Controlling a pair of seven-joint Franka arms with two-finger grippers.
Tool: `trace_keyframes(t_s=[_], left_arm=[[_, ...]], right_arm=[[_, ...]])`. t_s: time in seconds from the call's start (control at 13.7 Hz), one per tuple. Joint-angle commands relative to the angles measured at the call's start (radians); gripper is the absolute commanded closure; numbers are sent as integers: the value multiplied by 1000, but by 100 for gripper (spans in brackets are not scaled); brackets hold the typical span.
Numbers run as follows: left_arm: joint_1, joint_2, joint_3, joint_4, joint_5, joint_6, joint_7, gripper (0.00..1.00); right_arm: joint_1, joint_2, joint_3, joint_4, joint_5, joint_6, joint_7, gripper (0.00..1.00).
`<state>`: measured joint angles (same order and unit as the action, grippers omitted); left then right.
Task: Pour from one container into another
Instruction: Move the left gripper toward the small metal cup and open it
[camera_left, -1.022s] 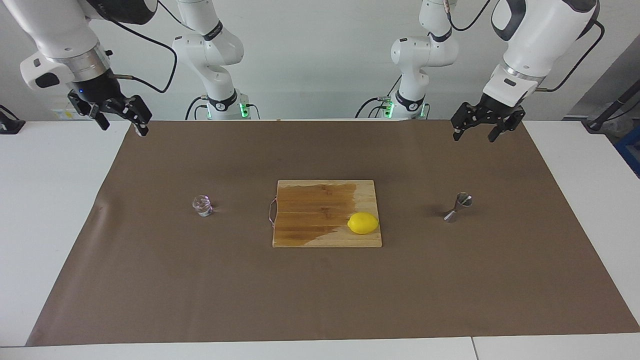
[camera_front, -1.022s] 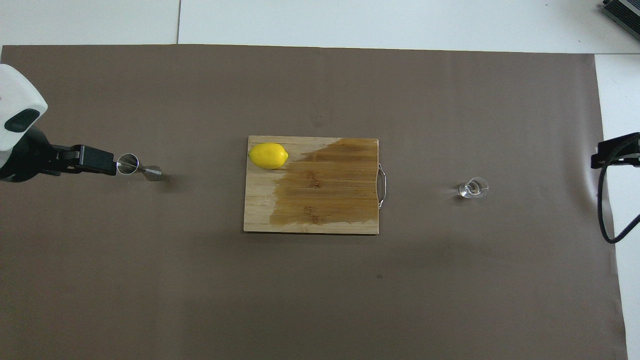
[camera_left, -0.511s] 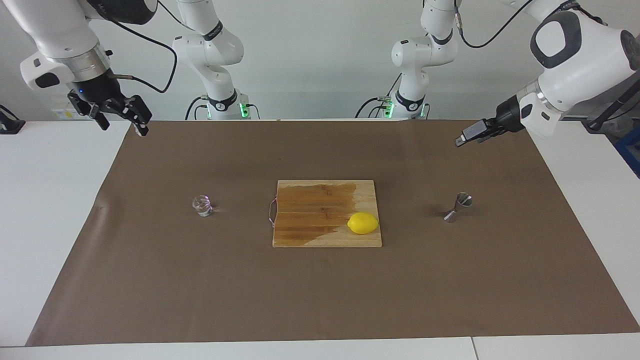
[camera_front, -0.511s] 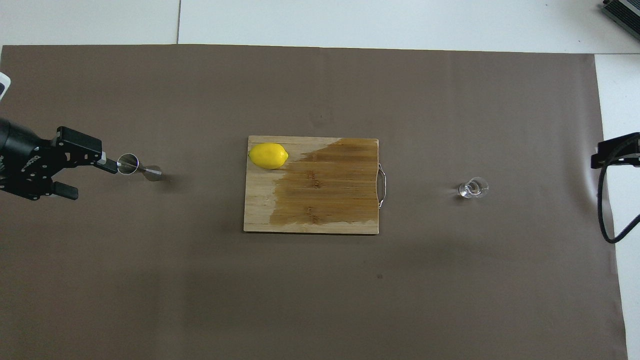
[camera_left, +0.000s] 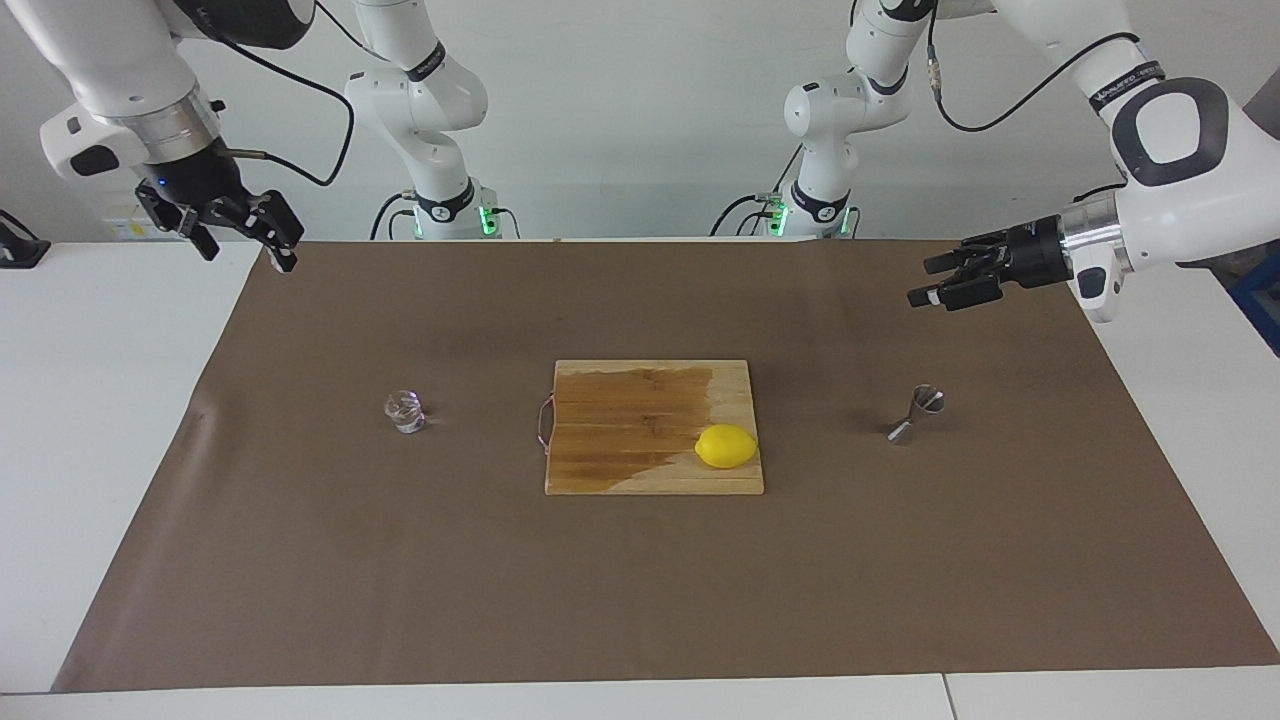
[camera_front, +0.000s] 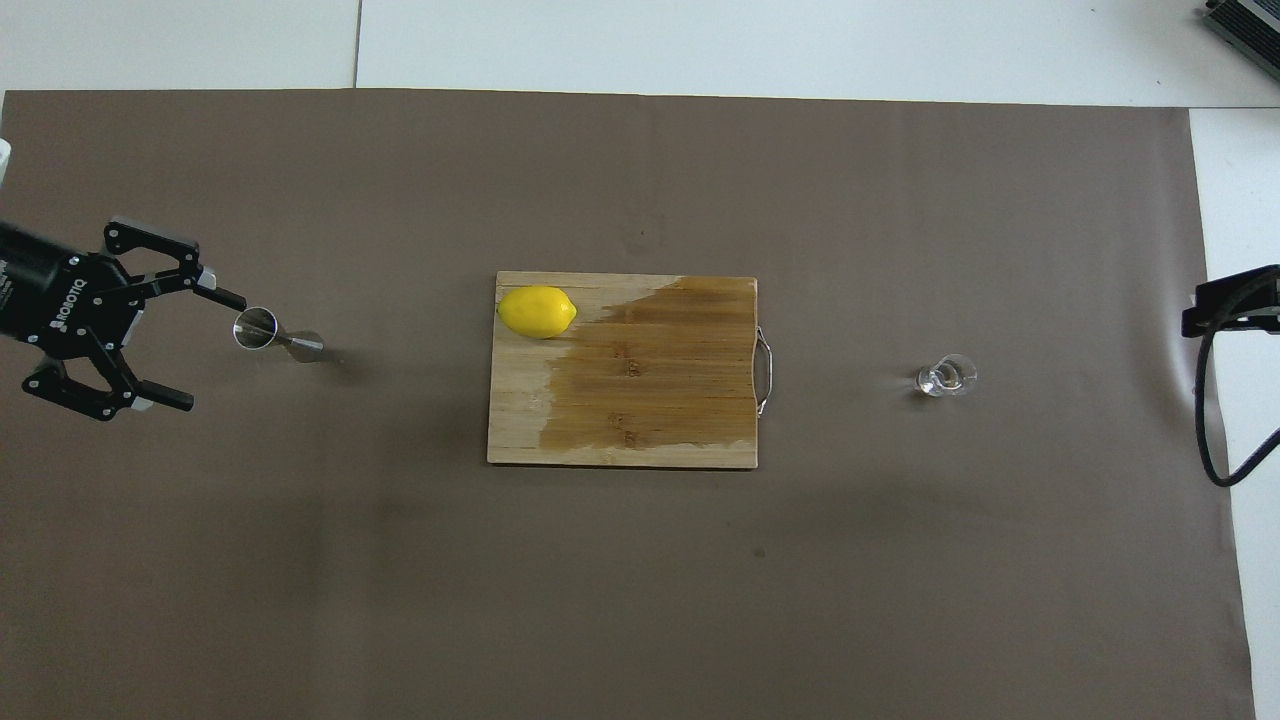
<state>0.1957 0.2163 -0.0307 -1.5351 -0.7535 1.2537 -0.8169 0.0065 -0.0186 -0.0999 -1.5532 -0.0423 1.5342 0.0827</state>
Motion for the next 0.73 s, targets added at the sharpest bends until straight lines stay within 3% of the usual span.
trace_keyframes(t_s=[0.0,0.66], left_arm=[[30,34,-9,35,-84,-39,-116,0],[140,155,-8,9,-323,-53,-208,0]], right_arm=[[-8,-23,5,-21,16,-3,-12,0],[-8,-23,5,-21,15,-3,-12,0]])
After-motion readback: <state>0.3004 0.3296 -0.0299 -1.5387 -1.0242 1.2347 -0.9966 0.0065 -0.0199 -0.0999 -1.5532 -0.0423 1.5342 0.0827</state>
